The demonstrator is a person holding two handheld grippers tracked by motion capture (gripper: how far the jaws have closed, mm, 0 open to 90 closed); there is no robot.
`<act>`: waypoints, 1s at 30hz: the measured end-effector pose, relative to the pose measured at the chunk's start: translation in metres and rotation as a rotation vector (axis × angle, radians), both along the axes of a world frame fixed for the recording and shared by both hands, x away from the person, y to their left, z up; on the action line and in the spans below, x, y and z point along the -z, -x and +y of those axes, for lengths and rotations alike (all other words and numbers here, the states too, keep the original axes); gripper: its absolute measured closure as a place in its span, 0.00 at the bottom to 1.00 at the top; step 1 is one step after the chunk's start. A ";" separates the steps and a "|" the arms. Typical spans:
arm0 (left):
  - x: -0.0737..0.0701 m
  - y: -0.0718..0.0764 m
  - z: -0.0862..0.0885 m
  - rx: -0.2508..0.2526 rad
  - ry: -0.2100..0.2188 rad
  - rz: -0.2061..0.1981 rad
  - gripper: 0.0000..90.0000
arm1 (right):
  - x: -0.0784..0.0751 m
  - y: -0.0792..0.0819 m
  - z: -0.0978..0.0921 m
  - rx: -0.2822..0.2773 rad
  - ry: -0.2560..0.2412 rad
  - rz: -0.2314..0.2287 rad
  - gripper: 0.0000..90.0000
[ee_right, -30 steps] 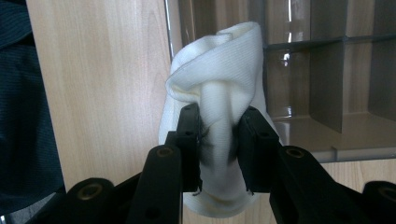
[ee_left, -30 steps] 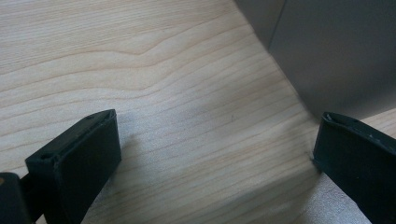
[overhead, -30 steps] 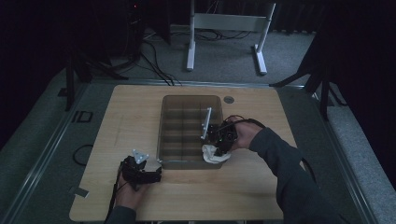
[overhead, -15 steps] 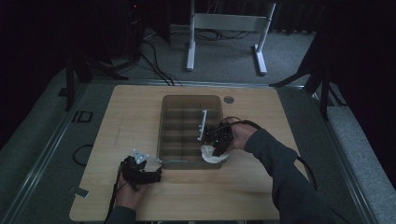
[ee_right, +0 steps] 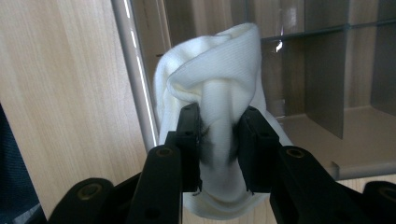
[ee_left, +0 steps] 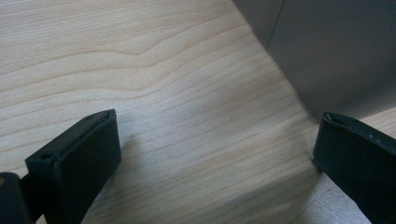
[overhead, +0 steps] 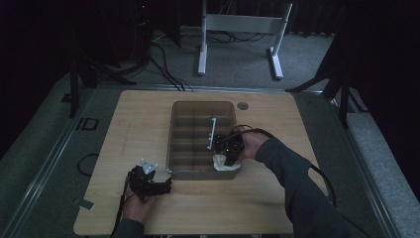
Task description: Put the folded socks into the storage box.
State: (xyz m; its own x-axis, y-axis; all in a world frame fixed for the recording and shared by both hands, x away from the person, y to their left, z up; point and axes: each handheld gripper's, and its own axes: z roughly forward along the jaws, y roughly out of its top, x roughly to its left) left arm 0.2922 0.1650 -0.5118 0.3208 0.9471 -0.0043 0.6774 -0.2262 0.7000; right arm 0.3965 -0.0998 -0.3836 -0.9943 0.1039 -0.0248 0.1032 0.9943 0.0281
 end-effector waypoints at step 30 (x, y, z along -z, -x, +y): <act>0.000 0.000 0.000 0.001 -0.001 0.000 0.01 | 0.025 -0.004 0.013 0.004 0.096 0.037 0.81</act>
